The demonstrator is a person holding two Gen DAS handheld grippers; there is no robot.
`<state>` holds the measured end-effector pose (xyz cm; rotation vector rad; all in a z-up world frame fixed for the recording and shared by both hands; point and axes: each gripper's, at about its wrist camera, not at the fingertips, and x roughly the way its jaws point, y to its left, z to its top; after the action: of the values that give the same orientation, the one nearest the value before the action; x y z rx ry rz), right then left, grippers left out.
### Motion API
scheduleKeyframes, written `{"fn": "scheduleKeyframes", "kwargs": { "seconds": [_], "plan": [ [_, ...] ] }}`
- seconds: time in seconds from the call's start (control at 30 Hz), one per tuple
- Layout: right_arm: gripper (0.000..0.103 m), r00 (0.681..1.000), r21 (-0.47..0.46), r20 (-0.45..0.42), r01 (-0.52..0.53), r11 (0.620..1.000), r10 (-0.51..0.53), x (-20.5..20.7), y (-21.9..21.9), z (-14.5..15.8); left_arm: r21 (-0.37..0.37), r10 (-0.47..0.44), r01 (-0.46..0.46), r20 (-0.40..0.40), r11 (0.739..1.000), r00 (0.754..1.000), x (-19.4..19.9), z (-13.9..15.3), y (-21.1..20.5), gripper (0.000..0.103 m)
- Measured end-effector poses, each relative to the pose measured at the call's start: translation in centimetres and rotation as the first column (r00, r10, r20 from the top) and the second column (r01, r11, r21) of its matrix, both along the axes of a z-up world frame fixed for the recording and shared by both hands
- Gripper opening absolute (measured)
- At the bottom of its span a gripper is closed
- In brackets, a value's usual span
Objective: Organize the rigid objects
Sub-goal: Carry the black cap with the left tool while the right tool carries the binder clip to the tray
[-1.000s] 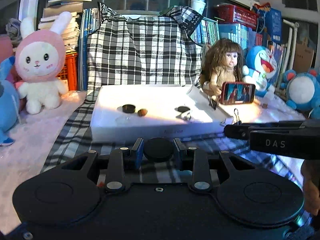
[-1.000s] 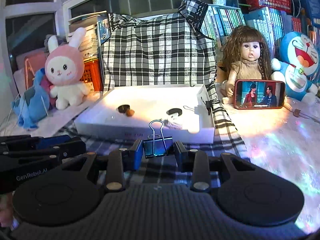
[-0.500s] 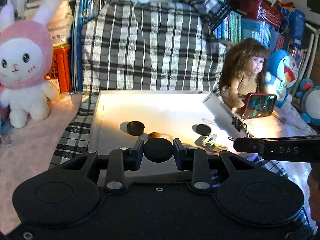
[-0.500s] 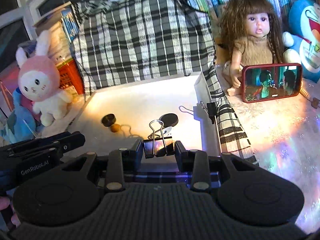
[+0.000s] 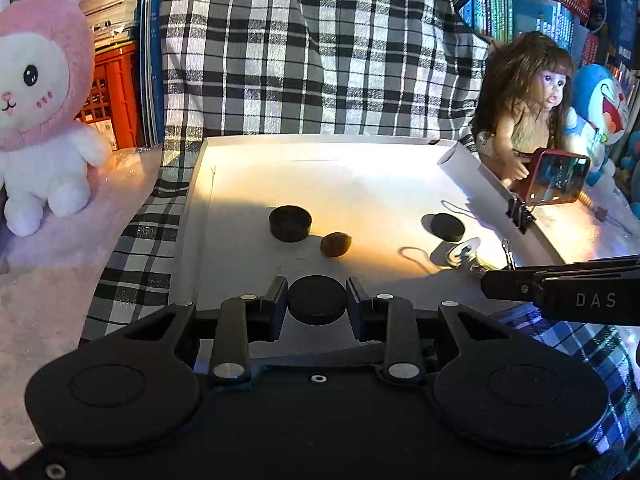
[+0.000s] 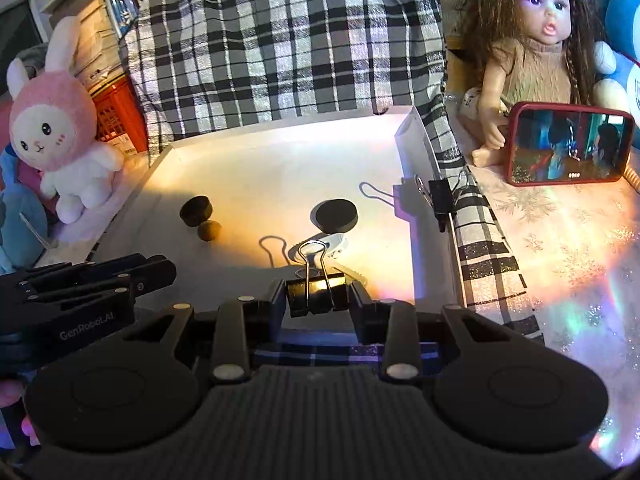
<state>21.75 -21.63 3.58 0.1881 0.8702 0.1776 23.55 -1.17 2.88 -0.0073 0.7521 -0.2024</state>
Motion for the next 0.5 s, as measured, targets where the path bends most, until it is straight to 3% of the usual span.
{"fn": "scheduleKeyframes", "kwargs": {
  "seconds": [0.5],
  "plan": [
    [0.04,0.999,-0.036,0.029,0.041,0.999,-0.04,1.5,-0.5,-1.1,0.006,0.032,-0.032,-0.003,0.999,0.999,2.0,-1.5,0.0,0.03]
  ]
}}
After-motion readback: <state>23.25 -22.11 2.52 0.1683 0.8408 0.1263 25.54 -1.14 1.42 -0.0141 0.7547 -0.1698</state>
